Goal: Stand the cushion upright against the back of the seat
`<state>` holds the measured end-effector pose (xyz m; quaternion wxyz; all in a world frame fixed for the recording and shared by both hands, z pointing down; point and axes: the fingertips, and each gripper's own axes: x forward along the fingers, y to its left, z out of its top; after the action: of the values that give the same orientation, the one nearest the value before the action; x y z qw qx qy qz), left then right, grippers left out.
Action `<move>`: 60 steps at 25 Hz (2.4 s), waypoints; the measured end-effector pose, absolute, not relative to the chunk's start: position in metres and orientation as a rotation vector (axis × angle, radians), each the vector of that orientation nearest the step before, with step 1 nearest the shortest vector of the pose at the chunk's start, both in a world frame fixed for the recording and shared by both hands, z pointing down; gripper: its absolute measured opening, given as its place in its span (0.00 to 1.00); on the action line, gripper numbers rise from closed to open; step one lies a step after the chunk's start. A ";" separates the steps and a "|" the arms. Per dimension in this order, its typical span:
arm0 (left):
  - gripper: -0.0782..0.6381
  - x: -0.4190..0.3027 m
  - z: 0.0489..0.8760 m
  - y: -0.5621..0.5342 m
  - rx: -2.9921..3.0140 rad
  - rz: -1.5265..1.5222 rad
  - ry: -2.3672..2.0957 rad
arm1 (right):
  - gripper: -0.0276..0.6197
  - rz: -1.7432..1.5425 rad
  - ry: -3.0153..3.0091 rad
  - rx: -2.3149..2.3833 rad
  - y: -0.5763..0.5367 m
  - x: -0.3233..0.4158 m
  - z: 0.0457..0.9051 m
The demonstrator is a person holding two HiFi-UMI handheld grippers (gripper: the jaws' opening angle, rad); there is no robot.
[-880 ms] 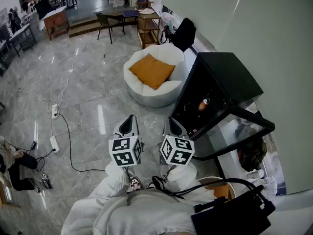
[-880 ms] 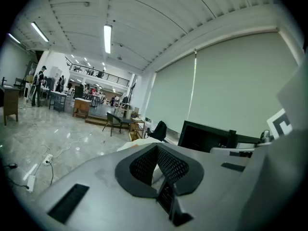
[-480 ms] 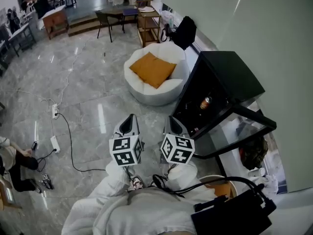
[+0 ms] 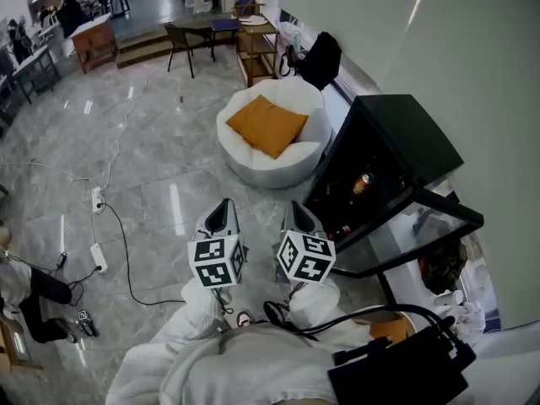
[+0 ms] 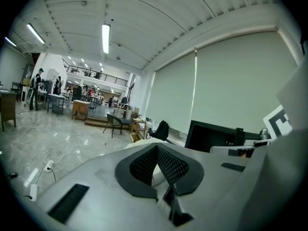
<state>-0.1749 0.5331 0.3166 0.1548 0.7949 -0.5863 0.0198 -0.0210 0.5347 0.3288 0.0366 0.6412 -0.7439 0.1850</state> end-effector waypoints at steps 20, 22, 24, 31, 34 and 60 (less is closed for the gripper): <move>0.10 -0.203 0.350 0.470 2.236 0.102 -1.645 | 0.14 0.610 -2.219 1.965 0.469 -0.043 0.357; 0.10 -0.207 0.352 0.455 2.229 0.114 -1.657 | 0.14 0.618 -2.228 1.954 0.453 -0.048 0.359; 0.10 -0.210 0.353 0.437 2.214 0.111 -1.671 | 0.14 0.619 -2.240 1.936 0.436 -0.051 0.361; 0.10 -0.202 0.342 0.370 2.199 0.094 -1.702 | 0.14 0.601 -2.274 1.903 0.366 -0.046 0.350; 0.10 -0.200 0.339 0.343 2.188 0.086 -1.715 | 0.14 0.594 -2.286 1.888 0.338 -0.044 0.345; 0.10 -0.148 0.350 0.176 2.196 0.123 -1.713 | 0.14 0.662 -2.265 1.847 0.172 0.008 0.371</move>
<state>-0.1480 0.1763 0.3498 0.1759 0.7755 -0.6049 0.0434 0.0084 0.1720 0.3710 0.0723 0.6149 -0.7538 0.2204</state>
